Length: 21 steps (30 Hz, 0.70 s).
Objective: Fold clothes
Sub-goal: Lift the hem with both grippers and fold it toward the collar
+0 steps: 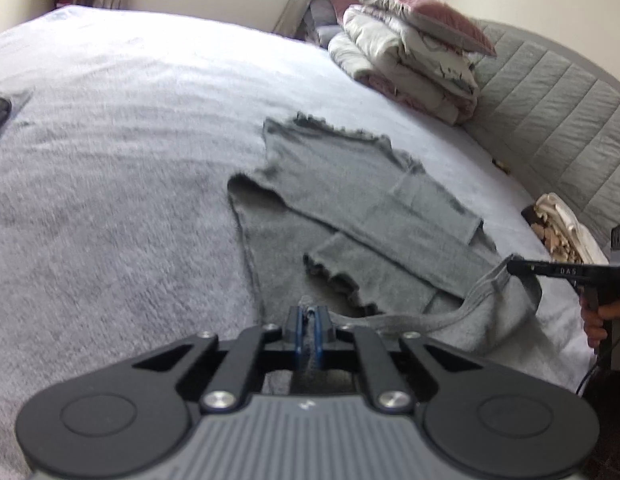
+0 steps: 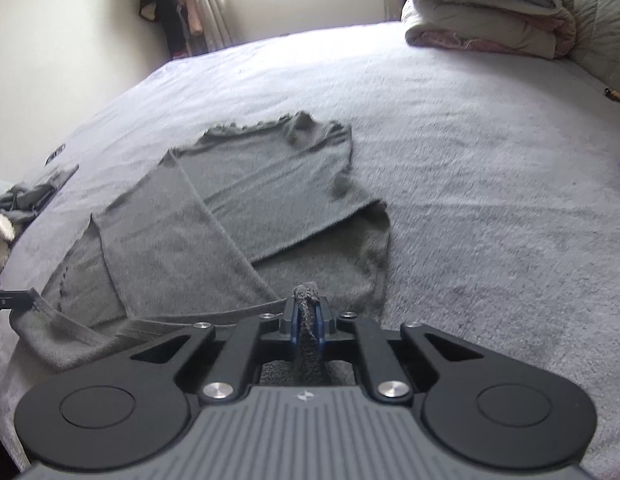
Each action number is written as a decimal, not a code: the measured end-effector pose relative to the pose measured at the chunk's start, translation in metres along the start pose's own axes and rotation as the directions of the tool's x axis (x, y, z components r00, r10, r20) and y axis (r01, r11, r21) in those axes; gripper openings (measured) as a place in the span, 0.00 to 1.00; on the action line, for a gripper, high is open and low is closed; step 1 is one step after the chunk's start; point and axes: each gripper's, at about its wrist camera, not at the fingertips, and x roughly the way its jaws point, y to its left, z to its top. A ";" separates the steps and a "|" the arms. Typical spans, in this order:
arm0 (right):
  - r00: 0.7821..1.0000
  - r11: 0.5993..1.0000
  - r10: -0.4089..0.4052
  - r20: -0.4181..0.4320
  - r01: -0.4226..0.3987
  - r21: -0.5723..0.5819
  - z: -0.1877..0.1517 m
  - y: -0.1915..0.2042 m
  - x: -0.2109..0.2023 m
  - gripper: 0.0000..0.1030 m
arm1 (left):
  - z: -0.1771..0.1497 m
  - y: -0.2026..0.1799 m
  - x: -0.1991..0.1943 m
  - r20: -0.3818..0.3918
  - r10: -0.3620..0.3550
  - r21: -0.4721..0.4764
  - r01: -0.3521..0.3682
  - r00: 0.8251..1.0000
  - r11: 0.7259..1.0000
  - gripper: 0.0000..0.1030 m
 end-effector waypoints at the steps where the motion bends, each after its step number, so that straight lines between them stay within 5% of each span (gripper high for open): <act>1: 1.000 1.000 -0.003 0.012 0.003 0.006 0.001 0.000 -0.001 0.08 | 0.001 0.000 -0.002 0.020 0.000 -0.007 0.000 1.000 1.000 0.06; 13: 0.973 0.997 -0.074 0.220 0.068 0.035 0.015 -0.004 -0.007 0.08 | 0.030 0.000 0.009 0.217 0.087 -0.060 -0.076 0.972 0.995 0.05; 21: 0.973 0.991 -0.133 0.187 0.124 0.059 0.021 -0.011 0.023 0.08 | 0.053 0.004 0.049 0.172 0.138 -0.097 -0.122 0.975 0.988 0.06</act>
